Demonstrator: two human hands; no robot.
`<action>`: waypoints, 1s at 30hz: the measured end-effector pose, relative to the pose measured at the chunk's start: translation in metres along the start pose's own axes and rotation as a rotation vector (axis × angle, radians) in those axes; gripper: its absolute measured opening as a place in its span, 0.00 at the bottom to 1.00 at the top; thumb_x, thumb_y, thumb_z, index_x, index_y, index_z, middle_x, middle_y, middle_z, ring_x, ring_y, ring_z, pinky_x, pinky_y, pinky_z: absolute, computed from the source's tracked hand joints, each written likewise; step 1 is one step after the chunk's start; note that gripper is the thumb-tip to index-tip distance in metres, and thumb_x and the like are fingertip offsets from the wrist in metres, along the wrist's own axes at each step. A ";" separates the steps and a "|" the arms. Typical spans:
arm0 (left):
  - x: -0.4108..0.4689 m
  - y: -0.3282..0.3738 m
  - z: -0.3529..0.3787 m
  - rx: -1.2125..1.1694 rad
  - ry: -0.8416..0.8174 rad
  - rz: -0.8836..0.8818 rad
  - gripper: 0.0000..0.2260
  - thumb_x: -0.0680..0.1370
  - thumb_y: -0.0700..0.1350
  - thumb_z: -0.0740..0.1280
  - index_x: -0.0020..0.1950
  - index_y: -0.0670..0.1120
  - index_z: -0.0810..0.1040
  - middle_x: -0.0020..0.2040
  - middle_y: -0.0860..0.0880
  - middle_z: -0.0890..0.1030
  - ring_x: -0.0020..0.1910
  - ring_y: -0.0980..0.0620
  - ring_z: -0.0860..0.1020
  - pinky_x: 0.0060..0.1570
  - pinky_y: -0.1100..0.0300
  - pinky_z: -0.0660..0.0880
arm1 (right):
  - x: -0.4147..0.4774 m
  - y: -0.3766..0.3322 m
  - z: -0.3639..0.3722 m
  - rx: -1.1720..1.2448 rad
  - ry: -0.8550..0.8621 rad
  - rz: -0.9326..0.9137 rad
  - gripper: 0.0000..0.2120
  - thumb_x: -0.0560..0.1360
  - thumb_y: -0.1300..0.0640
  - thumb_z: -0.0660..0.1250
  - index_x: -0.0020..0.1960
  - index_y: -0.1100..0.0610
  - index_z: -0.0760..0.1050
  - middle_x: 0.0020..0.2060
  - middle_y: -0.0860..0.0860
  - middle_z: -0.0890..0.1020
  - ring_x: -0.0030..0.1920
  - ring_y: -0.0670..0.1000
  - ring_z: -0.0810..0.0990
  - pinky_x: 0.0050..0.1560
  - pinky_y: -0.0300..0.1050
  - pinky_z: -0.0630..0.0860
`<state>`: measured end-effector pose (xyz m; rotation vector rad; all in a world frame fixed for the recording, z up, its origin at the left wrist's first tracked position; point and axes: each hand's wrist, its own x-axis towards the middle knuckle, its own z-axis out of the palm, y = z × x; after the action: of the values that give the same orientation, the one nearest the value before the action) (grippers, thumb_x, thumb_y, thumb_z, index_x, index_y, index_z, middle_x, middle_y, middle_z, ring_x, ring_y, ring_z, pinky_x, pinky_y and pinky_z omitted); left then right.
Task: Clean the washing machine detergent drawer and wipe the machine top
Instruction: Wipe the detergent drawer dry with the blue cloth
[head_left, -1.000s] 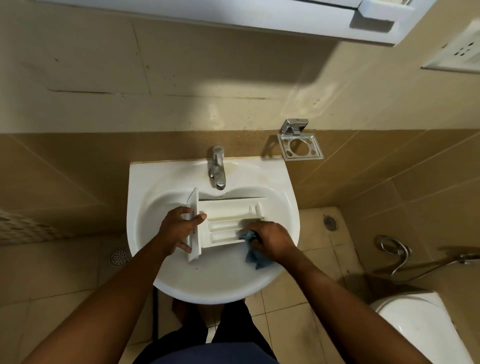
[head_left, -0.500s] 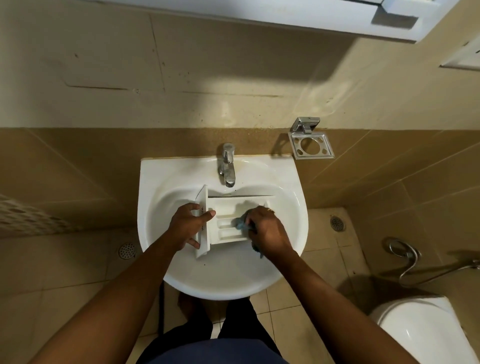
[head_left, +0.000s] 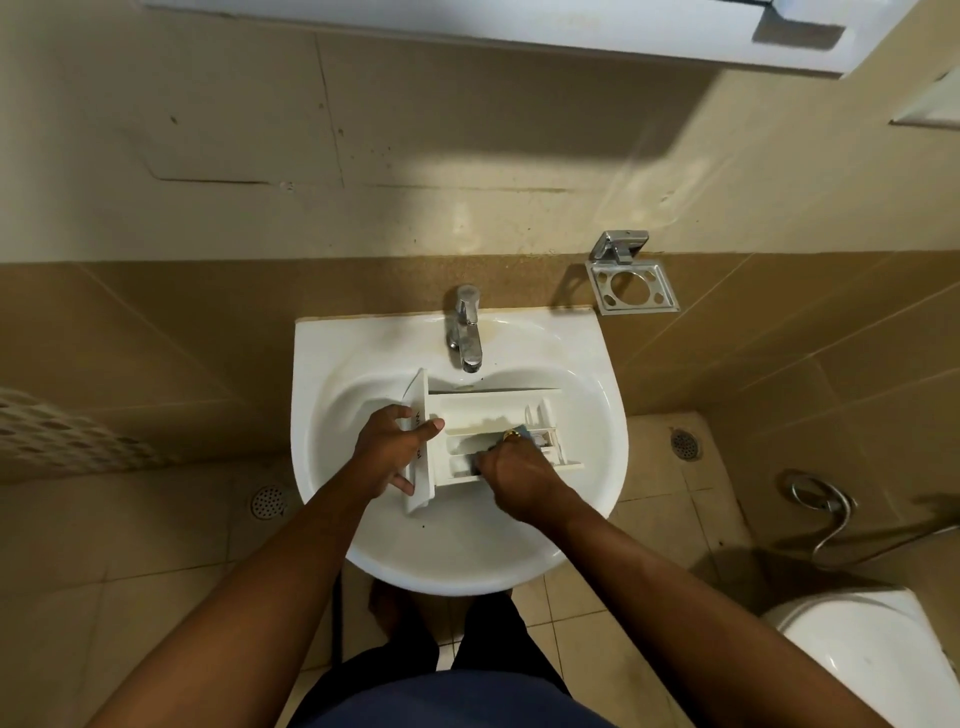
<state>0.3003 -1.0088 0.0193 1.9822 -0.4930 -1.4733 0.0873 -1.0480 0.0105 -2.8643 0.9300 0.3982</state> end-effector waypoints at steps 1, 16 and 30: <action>0.000 0.000 0.001 0.002 0.001 -0.004 0.31 0.71 0.57 0.79 0.69 0.50 0.74 0.61 0.43 0.78 0.53 0.43 0.80 0.29 0.37 0.81 | 0.002 -0.007 -0.001 0.073 0.009 -0.007 0.10 0.62 0.68 0.64 0.41 0.58 0.78 0.30 0.57 0.80 0.31 0.60 0.78 0.41 0.48 0.76; -0.001 -0.001 -0.001 -0.027 -0.014 0.011 0.29 0.71 0.56 0.79 0.67 0.51 0.75 0.60 0.44 0.78 0.52 0.45 0.81 0.29 0.39 0.82 | -0.018 0.015 -0.006 0.271 0.064 0.165 0.13 0.75 0.63 0.63 0.58 0.56 0.77 0.47 0.56 0.84 0.50 0.60 0.80 0.46 0.49 0.74; 0.007 -0.003 -0.001 -0.014 -0.025 0.006 0.31 0.71 0.56 0.79 0.70 0.50 0.74 0.62 0.42 0.78 0.53 0.44 0.80 0.29 0.39 0.81 | -0.013 -0.051 -0.014 0.973 0.325 0.116 0.10 0.68 0.62 0.76 0.48 0.57 0.80 0.44 0.50 0.83 0.43 0.46 0.80 0.44 0.41 0.79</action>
<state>0.3029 -1.0108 0.0129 1.9518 -0.4984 -1.4958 0.1104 -1.0026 0.0285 -1.9932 0.9667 -0.4289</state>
